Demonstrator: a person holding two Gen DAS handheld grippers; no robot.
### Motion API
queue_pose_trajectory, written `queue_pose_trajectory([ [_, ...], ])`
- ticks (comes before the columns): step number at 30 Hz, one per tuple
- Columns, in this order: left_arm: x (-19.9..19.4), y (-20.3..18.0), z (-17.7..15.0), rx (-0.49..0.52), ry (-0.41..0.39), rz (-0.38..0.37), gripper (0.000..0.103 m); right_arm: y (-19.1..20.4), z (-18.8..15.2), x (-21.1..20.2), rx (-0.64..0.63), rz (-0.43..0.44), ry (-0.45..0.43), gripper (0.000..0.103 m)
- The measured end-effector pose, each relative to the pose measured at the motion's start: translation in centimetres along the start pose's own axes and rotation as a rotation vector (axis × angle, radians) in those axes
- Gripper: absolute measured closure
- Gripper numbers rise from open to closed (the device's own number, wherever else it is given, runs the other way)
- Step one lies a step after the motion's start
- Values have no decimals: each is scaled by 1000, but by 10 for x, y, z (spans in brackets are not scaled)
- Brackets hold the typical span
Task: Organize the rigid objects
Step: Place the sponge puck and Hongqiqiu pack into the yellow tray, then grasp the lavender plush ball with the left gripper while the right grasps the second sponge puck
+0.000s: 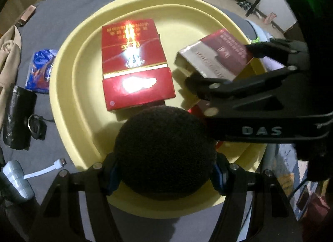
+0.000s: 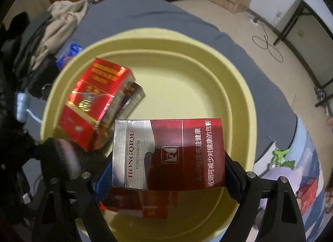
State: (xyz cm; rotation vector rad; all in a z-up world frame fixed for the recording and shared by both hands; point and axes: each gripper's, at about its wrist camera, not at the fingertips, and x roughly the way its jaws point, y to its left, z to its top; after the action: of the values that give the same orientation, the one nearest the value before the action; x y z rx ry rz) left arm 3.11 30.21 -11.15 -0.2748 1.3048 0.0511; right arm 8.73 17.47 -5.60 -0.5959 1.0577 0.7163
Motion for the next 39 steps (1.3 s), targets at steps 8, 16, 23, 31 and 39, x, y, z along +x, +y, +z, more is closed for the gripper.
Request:
queue_pose_trajectory([
  [8,-30,9,-13,-72,-75,-120,14,-7,13,2,144,139,-86,0],
  [16,-76,-30,-3,-2,-158,-169,0,-43,-26,-76,223,189,-305,0],
  [23,-59,-120,27,138,-129,-204,0,-130,-132,-128,314,-40,-360,0],
  [31,3,-168,99,-58,42,-219,2,-211,-248,-134,557,-147,-289,0],
  [39,42,-168,126,-109,107,-165,22,-225,-296,-122,535,-138,-269,0],
])
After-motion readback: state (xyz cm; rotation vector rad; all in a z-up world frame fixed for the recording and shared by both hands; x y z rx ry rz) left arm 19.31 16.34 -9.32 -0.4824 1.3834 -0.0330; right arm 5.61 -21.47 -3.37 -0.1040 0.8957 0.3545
